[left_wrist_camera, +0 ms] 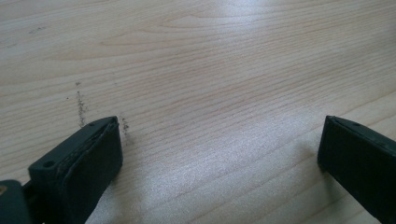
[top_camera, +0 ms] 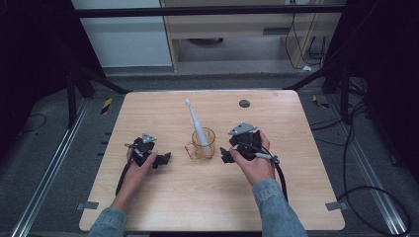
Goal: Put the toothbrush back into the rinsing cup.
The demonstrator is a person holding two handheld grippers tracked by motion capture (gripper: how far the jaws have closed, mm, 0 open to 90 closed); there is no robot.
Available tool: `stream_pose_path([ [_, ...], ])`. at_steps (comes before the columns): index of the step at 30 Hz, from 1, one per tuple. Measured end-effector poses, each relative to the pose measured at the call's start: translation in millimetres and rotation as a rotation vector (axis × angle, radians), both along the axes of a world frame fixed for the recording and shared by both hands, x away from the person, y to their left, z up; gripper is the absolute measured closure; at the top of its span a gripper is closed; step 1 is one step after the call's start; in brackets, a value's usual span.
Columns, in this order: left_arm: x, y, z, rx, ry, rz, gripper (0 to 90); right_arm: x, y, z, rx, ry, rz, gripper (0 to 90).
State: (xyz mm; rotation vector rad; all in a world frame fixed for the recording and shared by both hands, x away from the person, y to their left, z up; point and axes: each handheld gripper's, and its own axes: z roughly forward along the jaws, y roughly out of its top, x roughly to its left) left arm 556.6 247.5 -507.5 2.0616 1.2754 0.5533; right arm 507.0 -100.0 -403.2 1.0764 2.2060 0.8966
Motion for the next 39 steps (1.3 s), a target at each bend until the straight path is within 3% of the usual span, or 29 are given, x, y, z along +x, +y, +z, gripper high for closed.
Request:
stream_pose_path([
  [23,0.1,-0.1,-0.1,-0.001,0.000,0.001,0.0,2.0,-64.1,-15.7,-0.019,0.029,-0.132,9.9],
  [30,0.3,-0.4,-0.1,-0.002,-0.001,0.003,0.0,12.9,-84.2,-24.5,-0.006,0.033,-0.197,10.9],
  [39,0.3,-0.4,-0.1,-0.002,-0.001,0.002,0.0,32.1,-90.1,-34.2,0.003,0.049,-0.241,12.4],
])
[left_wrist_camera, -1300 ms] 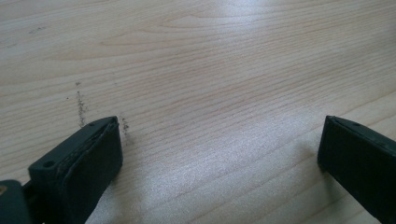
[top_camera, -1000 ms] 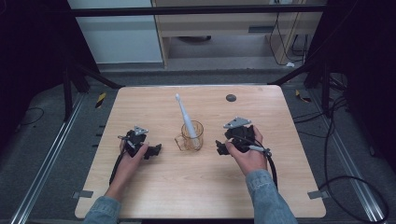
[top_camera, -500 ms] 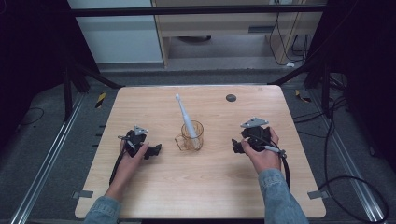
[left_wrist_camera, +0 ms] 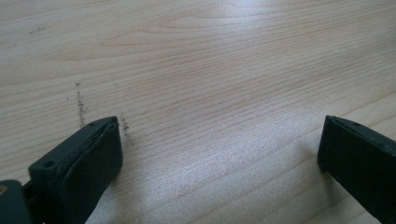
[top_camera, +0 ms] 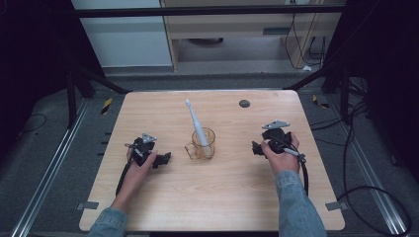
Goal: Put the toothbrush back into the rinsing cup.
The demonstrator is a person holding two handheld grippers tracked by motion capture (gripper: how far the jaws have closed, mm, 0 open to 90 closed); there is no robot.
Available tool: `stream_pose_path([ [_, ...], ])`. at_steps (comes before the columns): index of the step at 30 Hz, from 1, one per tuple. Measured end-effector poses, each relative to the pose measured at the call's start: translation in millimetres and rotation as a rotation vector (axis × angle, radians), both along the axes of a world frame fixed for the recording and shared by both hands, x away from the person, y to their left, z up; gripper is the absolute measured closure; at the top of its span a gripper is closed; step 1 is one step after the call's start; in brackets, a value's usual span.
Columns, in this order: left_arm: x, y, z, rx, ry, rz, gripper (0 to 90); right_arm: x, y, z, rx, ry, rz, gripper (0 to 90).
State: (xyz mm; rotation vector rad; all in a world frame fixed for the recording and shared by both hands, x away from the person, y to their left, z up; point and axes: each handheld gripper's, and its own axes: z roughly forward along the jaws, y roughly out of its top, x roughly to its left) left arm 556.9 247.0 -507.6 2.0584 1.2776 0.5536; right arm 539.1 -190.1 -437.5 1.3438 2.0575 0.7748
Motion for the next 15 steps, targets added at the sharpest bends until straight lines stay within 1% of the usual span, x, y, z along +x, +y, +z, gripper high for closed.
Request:
stream_pose_path([
  [2,0.2,0.0,0.0,0.000,0.000,0.000,0.0,8.1,-0.7,-8.6,-0.002,0.015,-0.019,12.9],
  [3,0.4,0.0,0.0,0.001,0.000,-0.001,0.0,8.1,-0.7,-8.6,-0.002,0.015,-0.019,12.9],
  [5,0.6,0.0,0.1,0.002,0.000,-0.002,0.0,16.2,-1.6,-16.7,-0.001,0.028,-0.034,13.1],
  [6,0.6,0.0,0.1,0.002,0.000,-0.002,0.0,16.2,-1.6,-16.7,-0.001,0.028,-0.034,13.1],
  [8,0.6,0.0,0.1,0.002,0.000,-0.002,0.0,23.0,-3.3,-21.9,0.017,0.020,-0.050,13.7],
  [9,0.6,0.0,0.0,0.002,0.000,-0.002,0.0,25.0,-4.4,-23.0,0.027,0.016,-0.055,13.9],
  [10,0.6,0.0,0.1,0.002,0.000,-0.002,0.0,25.0,-4.4,-23.0,0.027,0.016,-0.055,13.9],
  [11,0.6,0.0,0.1,0.002,0.000,-0.002,0.0,28.7,-5.9,-26.1,0.050,0.009,-0.070,14.1],
  [12,0.6,0.0,0.1,0.002,0.000,-0.002,0.0,28.7,-5.9,-26.1,0.050,0.009,-0.070,14.1],
  [13,0.6,0.0,0.1,0.002,0.000,-0.002,0.0,32.9,-8.3,-30.8,0.071,0.016,-0.084,14.2],
  [15,0.6,0.0,0.1,0.002,0.000,-0.002,0.0,36.8,-10.5,-36.2,0.080,0.028,-0.096,14.0],
])
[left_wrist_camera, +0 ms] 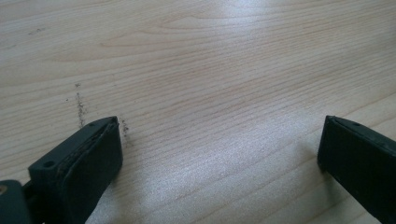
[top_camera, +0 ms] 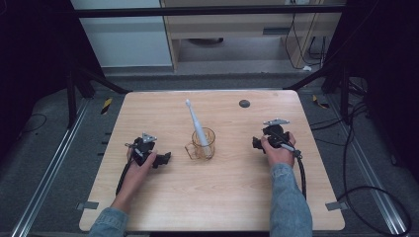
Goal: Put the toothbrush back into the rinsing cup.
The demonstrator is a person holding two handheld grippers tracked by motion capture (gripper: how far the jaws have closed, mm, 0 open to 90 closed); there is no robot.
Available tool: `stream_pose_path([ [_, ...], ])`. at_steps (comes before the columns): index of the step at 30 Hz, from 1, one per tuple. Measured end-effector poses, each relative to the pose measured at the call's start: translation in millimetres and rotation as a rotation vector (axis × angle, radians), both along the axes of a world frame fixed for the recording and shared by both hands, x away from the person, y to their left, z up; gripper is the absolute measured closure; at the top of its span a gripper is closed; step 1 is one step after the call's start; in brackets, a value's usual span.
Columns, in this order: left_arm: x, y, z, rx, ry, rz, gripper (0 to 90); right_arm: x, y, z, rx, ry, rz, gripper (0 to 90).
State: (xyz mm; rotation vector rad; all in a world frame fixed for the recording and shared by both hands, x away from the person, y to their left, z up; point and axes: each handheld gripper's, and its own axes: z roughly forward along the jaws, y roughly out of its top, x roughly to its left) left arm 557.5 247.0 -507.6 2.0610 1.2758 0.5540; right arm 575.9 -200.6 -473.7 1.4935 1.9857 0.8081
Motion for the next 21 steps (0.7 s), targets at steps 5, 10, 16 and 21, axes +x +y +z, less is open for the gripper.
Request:
stream_pose_path([
  [5,0.0,0.0,0.0,0.000,0.000,0.000,0.0,5.0,-2.7,-6.4,0.007,-0.004,-0.004,13.7],
  [10,0.3,-0.1,0.0,0.000,0.000,-0.001,0.0,11.6,-7.8,-13.5,0.026,-0.010,-0.022,13.4],
  [16,0.3,0.0,0.0,0.000,0.000,-0.002,0.0,17.3,-15.7,-18.3,0.021,-0.026,-0.051,14.0],
  [21,0.8,1.1,0.0,0.000,-0.001,-0.012,0.0,23.0,-23.0,-27.9,0.037,-0.014,-0.079,13.5],
])
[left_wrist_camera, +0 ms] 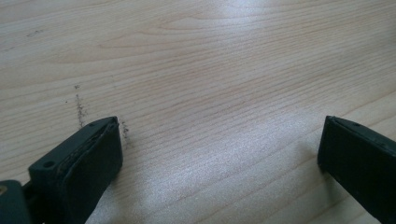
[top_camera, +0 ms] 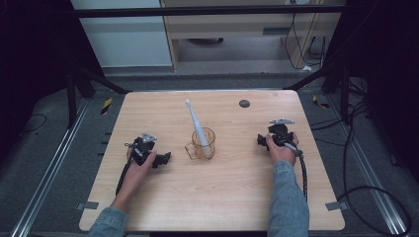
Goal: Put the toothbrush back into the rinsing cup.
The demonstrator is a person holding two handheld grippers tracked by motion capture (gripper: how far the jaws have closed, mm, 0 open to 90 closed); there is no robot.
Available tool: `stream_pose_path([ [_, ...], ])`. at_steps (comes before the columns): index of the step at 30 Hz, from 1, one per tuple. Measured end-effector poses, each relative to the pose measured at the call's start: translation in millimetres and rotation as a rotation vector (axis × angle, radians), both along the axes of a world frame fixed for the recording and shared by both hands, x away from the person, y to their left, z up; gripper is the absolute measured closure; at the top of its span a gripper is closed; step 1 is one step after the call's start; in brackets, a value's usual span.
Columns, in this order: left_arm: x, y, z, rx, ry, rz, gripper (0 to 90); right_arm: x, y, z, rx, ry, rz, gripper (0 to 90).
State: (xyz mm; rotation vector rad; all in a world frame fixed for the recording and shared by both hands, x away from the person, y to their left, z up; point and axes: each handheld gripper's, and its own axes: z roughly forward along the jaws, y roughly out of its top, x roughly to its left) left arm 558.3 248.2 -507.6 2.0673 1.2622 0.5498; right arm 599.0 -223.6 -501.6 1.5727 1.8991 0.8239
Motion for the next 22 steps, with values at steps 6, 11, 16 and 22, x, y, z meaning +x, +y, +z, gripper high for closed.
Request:
stream_pose_path([
  [6,0.0,-0.1,0.0,0.000,0.000,0.000,0.0,5.8,-0.4,-8.0,0.016,0.001,-0.003,10.5],
  [11,-0.1,-0.2,0.0,0.000,0.000,0.001,0.0,6.4,-0.6,-8.0,0.020,0.005,-0.003,10.2],
  [16,-0.2,-0.2,0.0,0.000,0.000,0.001,0.0,6.9,0.2,-8.2,0.020,0.012,-0.025,7.1],
  [22,-0.2,-0.2,0.0,0.000,0.000,0.002,0.0,4.9,0.2,-9.1,0.021,0.032,-0.100,0.2],
])
